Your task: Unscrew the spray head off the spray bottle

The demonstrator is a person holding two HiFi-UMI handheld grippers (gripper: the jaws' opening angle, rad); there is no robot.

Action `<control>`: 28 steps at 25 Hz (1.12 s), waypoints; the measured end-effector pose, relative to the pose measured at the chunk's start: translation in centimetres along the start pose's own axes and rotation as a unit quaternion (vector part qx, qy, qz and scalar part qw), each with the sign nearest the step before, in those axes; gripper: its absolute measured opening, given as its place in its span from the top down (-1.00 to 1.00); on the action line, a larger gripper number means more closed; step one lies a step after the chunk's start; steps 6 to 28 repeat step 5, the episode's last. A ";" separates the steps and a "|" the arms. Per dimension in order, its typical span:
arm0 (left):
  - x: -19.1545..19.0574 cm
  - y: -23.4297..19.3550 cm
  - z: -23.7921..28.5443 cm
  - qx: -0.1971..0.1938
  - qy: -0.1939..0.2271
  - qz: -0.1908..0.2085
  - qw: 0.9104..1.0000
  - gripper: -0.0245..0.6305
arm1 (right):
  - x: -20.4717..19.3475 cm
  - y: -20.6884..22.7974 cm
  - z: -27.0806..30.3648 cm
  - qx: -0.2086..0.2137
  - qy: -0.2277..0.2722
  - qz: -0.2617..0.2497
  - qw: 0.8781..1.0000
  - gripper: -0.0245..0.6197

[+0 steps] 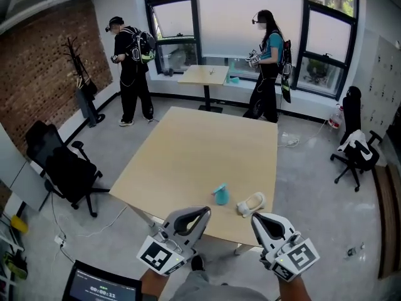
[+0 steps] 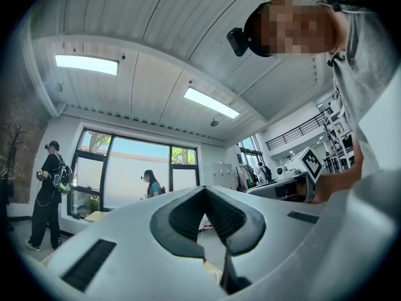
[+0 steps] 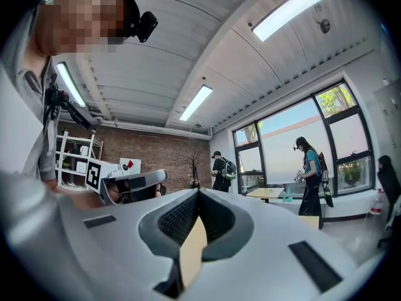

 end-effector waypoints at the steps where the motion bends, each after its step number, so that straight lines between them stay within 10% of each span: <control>1: 0.2 0.2 -0.1 0.000 0.000 0.000 1.000 0.91 | 0.1 -0.2 -0.1 0.001 0.000 0.000 1.000 0.90; 28: 0.5 0.7 -0.1 0.000 -0.005 -0.002 1.000 0.91 | 0.7 -0.4 -0.4 0.001 0.001 0.001 1.000 0.90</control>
Point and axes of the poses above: the fingertips, and each gripper's own axes: z forward along the fingers, y to its right, x out of its top, the point moved 1 cm from there along -z, backward along the fingers, and after that the axes turned 9 degrees about y, right-handed, at the moved point
